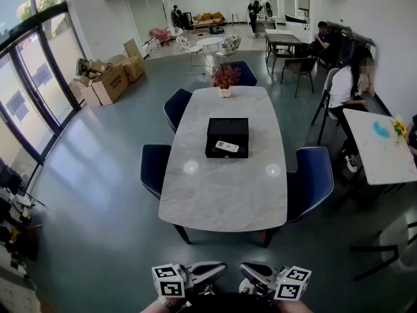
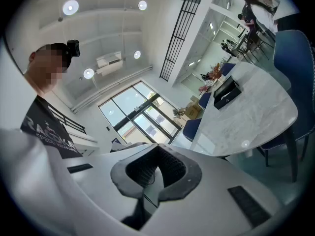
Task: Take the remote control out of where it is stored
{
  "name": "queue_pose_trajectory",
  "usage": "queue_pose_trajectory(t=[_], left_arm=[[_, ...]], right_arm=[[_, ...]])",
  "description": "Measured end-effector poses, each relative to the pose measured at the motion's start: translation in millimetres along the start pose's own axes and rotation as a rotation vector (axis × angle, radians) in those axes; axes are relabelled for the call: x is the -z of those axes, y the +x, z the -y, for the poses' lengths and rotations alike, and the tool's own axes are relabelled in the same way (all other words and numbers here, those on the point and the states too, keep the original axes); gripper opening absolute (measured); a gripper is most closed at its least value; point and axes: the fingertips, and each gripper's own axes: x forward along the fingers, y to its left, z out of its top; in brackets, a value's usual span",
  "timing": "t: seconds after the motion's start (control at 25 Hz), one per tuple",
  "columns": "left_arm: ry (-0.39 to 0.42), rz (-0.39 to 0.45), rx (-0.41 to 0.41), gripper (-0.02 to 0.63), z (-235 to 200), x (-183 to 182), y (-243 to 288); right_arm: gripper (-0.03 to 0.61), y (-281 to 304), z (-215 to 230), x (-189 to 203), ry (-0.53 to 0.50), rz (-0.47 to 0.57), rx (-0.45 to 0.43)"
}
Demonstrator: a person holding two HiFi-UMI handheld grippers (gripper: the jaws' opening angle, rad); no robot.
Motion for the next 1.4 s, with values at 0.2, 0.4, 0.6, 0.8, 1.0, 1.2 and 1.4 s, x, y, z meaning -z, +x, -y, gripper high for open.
queue_pose_trajectory(t=[0.2,0.4,0.6,0.8,1.0,1.2,1.4], left_arm=[[0.002,0.003,-0.004,0.006,1,3,11],[0.000,0.009,-0.005,0.005,4,6,22],[0.002,0.019,-0.009,0.005,7,12,34],[0.001,0.024,-0.021,0.005,12,17,48],[-0.001,0.033,-0.039,0.006,16,22,55],[0.007,0.050,-0.071,0.005,19,20,53],[0.013,0.045,-0.079,0.006,17,16,55]], right_arm=[[0.009,-8,3,-4,-0.002,-0.011,-0.009],[0.010,-20,4,-13,-0.005,0.009,-0.025],[0.011,-35,9,-18,0.008,0.016,-0.033],[0.011,-49,15,-23,0.019,0.020,-0.043],[0.011,-59,19,-25,0.050,0.027,-0.048],[0.011,-60,18,-27,0.062,0.021,-0.076],[0.011,-58,21,-30,0.069,0.024,-0.083]])
